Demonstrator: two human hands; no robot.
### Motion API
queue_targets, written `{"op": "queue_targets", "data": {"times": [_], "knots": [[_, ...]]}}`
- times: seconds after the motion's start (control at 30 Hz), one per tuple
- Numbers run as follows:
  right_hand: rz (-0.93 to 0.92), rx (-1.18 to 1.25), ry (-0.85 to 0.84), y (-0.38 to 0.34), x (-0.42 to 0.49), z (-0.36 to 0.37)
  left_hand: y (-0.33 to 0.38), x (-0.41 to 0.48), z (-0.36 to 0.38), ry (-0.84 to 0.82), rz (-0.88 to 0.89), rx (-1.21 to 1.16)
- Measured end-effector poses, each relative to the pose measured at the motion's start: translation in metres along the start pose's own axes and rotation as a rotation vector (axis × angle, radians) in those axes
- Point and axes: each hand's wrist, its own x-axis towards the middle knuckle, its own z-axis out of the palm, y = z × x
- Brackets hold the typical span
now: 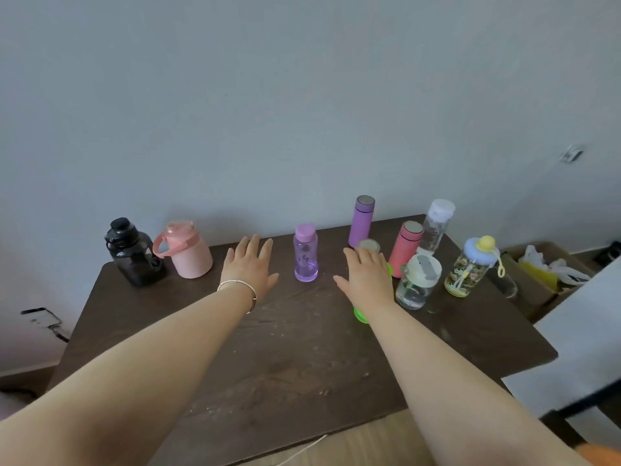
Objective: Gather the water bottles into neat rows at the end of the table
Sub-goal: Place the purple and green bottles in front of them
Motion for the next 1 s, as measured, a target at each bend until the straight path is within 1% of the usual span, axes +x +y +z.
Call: {"op": "queue_targets", "data": {"times": [0.13, 0.3, 0.5, 0.63, 0.8, 0.9, 1.0], "knots": [[0.081, 0.015, -0.004, 0.034, -0.004, 0.001, 0.026, 0.014, 0.002, -0.013, 0.013, -0.02], [0.161, 0.067, -0.056, 0.058, -0.006, 0.013, 0.044, 0.044, 0.006, -0.005, 0.046, -0.07], [0.325, 0.271, -0.094, 0.072, -0.004, 0.042, 0.053, 0.101, 0.027, -0.03, -0.003, -0.255], [0.41, 0.444, -0.047, 0.074, -0.007, 0.055, 0.058, 0.131, 0.048, -0.071, -0.033, -0.403], [0.449, 0.589, 0.011, 0.072, -0.008, 0.064, 0.062, 0.15, 0.072, -0.134, -0.057, -0.574], [0.463, 0.596, 0.049, 0.069, -0.005, 0.067, 0.061, 0.154, 0.085, -0.155, -0.084, -0.648], [0.485, 0.584, 0.057, 0.068, -0.002, 0.069, 0.06, 0.156, 0.09, -0.142, -0.104, -0.701]]}}
